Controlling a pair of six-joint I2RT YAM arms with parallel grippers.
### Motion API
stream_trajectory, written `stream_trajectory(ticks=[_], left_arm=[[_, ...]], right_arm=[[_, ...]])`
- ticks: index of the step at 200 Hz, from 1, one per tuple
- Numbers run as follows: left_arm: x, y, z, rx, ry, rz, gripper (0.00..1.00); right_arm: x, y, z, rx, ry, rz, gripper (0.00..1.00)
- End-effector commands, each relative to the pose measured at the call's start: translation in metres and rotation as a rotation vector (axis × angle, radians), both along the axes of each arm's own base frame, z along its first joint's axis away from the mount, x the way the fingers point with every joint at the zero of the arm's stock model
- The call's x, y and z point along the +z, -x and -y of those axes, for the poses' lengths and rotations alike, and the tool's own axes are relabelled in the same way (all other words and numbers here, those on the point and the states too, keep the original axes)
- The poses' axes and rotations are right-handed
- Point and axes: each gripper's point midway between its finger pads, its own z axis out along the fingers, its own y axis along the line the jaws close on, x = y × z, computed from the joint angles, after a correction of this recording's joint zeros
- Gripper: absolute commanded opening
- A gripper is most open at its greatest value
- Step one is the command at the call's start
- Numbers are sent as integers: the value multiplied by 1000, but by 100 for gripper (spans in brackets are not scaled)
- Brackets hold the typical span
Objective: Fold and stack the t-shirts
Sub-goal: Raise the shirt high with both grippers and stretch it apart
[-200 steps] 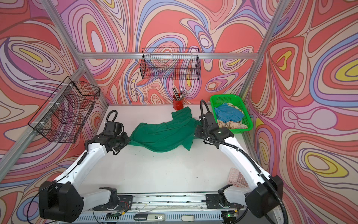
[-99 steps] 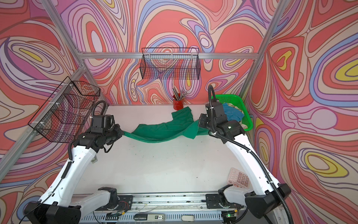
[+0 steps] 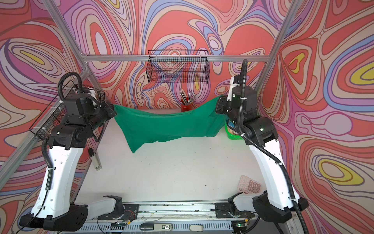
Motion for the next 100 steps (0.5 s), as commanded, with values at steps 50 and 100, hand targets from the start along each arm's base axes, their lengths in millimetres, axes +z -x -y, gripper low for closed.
stream_trajectory(ticks=[50,100], left_arm=[[77,24,-5,0,-21,191,0],[109,50,-9,1,-33,286,0]], right_arm=[[89,36,10,39,-16,232,0],[120,70,7,129,-33,340,0]])
